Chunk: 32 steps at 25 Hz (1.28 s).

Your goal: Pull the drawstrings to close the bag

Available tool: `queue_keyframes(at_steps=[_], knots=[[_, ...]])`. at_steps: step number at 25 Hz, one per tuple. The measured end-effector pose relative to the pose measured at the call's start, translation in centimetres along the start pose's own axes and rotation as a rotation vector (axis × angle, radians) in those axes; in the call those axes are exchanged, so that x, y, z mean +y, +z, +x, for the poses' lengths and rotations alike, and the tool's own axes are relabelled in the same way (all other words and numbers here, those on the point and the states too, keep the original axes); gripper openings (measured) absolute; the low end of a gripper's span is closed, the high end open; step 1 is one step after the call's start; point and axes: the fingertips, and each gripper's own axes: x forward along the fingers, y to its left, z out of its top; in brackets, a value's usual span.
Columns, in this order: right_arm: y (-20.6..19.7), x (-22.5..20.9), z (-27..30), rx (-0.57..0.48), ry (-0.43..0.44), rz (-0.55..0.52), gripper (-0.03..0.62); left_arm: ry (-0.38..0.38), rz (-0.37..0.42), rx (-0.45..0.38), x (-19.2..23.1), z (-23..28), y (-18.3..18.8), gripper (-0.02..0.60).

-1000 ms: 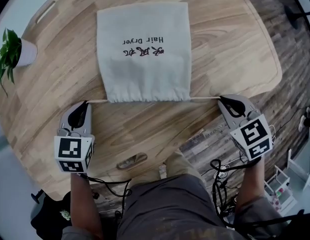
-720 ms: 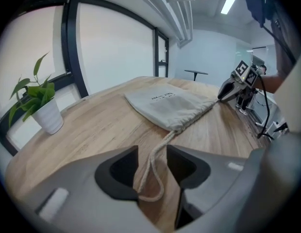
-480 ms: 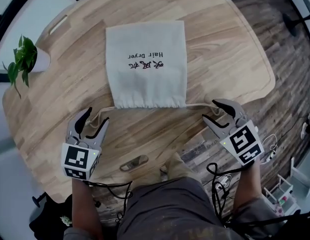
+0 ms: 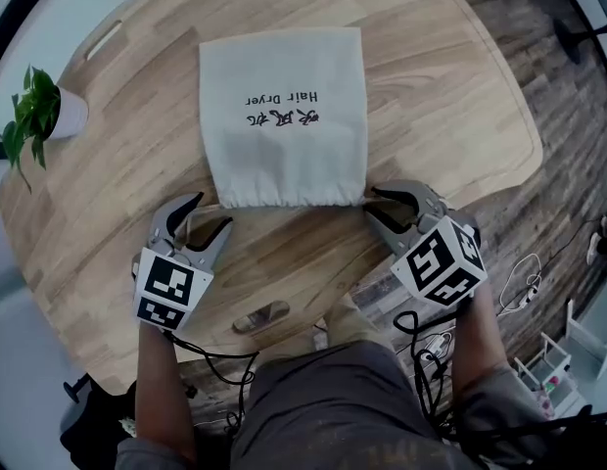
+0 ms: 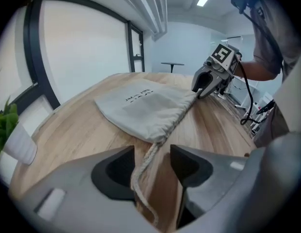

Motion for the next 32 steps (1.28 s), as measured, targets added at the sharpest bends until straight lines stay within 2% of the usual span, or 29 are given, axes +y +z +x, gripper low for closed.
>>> queue_keyframes(at_steps=[3,7,9,10,11,18,20,22,23,24,25,28,32], knots=[[0.1,0.02,0.18,-0.009,0.016,0.014,0.129,-0.025,0.005,-0.005,-0.12,0.4,0.36,0.157],[0.21,0.06,0.4,-0.008,0.035,0.017,0.131,-0.056,0.001,-0.002,-0.05,0.51,0.26,0.142],[0.18,0.18,0.36,-0.008,0.042,0.015,0.129,-0.064,-0.003,-0.009,-0.06,0.44,0.12,0.099],[0.17,0.25,0.35,-0.009,0.042,0.013,0.111,-0.066,-0.001,-0.013,-0.05,0.41,0.04,0.024],[0.17,0.29,0.36,-0.01,0.039,0.013,0.043,-0.068,0.002,-0.015,-0.02,0.38,-0.03,0.014],[0.31,0.23,0.5,-0.029,0.025,0.009,0.052,-0.063,0.048,-0.021,0.09,0.37,-0.13,0.013],[0.45,0.26,0.51,-0.029,0.028,-0.003,0.103,-0.062,0.052,-0.023,0.03,0.34,-0.11,0.014],[0.5,0.46,0.47,-0.028,0.039,-0.01,0.121,-0.069,0.053,-0.024,-0.11,0.4,0.01,0.014],[0.52,0.59,0.49,-0.029,0.044,-0.013,0.114,-0.075,0.052,-0.025,-0.14,0.43,0.03,0.014],[0.55,0.68,0.53,-0.035,0.045,-0.009,0.074,-0.082,0.045,-0.026,-0.09,0.43,0.0,0.014],[0.59,0.7,0.56,-0.046,0.045,0.008,0.041,-0.09,0.029,-0.028,0.03,0.42,-0.05,0.014],[0.47,0.33,0.44,-0.083,0.043,0.127,0.037,-0.098,-0.04,-0.029,0.47,0.38,-0.09,0.011],[0.2,-0.04,0.33,-0.076,0.027,0.228,0.035,-0.063,-0.076,-0.003,0.75,0.4,-0.17,0.009]])
